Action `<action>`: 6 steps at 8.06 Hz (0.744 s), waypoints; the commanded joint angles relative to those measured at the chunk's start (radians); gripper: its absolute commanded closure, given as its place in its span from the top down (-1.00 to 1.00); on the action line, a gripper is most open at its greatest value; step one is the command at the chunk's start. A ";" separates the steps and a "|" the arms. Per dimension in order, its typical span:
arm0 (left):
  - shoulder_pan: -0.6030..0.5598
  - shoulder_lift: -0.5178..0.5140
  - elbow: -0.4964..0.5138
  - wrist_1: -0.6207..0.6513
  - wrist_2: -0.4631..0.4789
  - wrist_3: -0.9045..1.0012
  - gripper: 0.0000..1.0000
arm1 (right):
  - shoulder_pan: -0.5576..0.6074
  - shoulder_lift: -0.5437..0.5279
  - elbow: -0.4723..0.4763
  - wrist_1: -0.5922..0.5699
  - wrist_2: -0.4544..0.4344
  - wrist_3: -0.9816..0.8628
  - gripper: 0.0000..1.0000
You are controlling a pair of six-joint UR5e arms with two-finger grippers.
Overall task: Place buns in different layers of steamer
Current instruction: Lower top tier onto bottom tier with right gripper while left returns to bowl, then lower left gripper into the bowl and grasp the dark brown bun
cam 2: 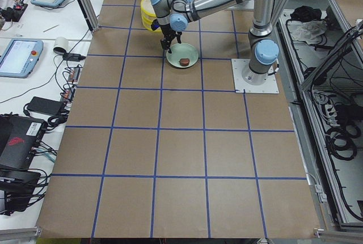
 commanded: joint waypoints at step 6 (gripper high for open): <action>0.023 -0.051 -0.094 -0.009 0.001 0.009 0.98 | 0.002 0.022 -0.006 -0.033 -0.018 -0.058 -1.00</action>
